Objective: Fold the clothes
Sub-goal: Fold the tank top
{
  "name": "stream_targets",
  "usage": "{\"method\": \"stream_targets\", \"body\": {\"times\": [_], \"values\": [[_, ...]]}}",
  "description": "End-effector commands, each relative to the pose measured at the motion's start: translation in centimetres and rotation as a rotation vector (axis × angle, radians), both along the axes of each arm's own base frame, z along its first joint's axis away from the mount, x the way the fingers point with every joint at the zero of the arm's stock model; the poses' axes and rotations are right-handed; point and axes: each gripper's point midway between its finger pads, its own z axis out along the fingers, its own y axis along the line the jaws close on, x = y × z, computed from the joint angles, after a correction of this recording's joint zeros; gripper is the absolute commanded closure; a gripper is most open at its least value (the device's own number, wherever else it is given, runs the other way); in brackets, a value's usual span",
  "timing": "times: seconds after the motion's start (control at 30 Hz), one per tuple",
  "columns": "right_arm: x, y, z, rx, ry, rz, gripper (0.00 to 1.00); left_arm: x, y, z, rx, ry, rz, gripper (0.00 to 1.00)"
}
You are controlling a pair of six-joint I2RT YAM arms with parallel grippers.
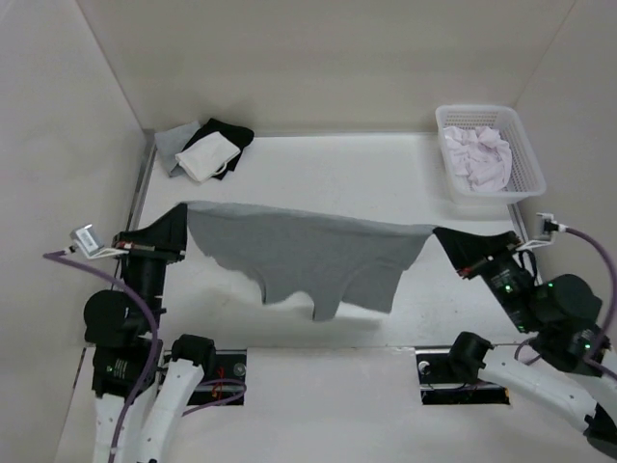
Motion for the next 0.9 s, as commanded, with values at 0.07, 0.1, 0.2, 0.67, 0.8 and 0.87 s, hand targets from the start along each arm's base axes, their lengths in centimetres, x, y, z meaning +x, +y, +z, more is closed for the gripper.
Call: {"method": "stream_targets", "body": {"times": [0.07,0.1,0.2,0.67,0.8,0.87], "values": [[-1.4,-1.5,-1.6,-0.145,0.077,-0.007,0.95,-0.8,0.2,-1.6,0.043,0.101,0.003,1.0],[-1.3,-1.1,-2.0,-0.161,0.08,-0.006,0.95,-0.2,0.0,-2.5,0.044,0.125,0.0,1.0],[0.7,0.3,-4.2,-0.259,0.105,-0.058,0.94,2.9,-0.7,-6.5,0.066,0.228,-0.001,1.0],[24.9,2.8,-15.7,-0.262,0.36,-0.062,0.95,25.5,-1.1,-21.5,0.057,0.558,0.084,0.98],[30.3,1.9,-16.5,-0.252,0.407,-0.071,0.96,29.5,-1.6,-21.5,0.048,0.569,0.056,0.98],[31.2,1.5,-16.3,-0.243,0.409,-0.082,0.96,29.8,-1.4,-21.6,0.041,0.574,0.054,0.97]]}}
